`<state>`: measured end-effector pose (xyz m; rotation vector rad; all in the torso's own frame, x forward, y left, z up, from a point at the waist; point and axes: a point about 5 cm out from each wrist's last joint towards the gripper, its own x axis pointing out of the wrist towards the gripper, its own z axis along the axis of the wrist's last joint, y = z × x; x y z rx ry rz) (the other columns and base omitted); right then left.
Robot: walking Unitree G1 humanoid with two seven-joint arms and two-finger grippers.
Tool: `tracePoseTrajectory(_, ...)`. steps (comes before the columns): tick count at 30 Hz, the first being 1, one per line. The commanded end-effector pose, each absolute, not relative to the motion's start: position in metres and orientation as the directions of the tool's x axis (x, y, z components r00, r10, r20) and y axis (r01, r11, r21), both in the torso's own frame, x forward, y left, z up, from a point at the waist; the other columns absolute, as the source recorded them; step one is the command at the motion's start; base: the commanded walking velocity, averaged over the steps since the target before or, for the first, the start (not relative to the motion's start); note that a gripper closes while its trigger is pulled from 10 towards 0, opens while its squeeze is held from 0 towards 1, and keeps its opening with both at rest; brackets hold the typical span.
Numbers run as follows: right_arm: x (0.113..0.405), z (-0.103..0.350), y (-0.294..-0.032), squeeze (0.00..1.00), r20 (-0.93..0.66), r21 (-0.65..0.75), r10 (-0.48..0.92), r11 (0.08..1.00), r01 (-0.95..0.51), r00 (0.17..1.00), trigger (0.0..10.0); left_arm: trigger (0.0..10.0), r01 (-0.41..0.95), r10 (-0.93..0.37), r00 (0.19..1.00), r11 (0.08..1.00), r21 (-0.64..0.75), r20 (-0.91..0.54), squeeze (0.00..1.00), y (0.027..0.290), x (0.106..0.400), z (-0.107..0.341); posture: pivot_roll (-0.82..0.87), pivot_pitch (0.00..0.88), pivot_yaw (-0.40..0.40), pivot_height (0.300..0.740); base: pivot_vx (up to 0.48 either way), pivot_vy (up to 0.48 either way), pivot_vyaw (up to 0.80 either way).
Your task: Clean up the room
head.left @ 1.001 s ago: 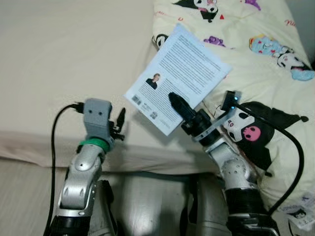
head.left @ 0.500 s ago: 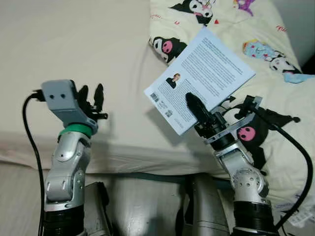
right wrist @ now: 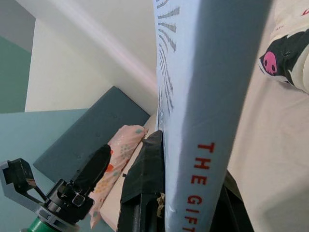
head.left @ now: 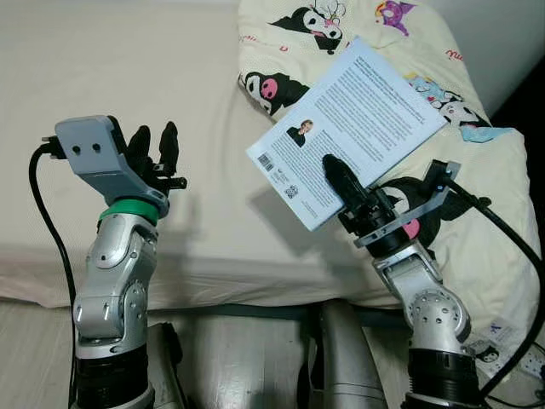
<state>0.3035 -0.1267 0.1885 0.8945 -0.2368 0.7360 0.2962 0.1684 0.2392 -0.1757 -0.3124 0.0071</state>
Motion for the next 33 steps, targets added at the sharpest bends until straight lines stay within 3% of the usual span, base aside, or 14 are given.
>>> tracePoseTrajectory(1,0.3013,0.1928,-0.1274,0.00,0.502,0.615,0.474,0.392,-0.684,0.723,10.0,10.0,0.030,0.021,0.957,0.985,-0.171,0.291,0.00,0.1657,0.2971,0.2376,-0.03,0.078,-0.011,0.506,0.000,0.000,-0.44)
tracePoseTrajectory(28,0.2996,0.1877,-0.1277,0.00,0.478,0.627,0.481,0.399,-0.668,0.735,10.0,10.0,0.049,-0.001,0.960,0.985,-0.164,0.279,0.00,0.1584,0.3004,0.2370,-0.03,0.077,-0.002,0.581,0.000,0.000,-0.43)
tracePoseTrajectory(33,0.2986,0.1873,-0.1269,0.00,0.476,0.628,0.487,0.395,-0.671,0.732,10.0,10.0,0.053,-0.004,0.960,0.985,-0.166,0.279,0.00,0.1566,0.3011,0.2373,-0.04,0.078,-0.002,0.603,0.000,0.000,0.00)
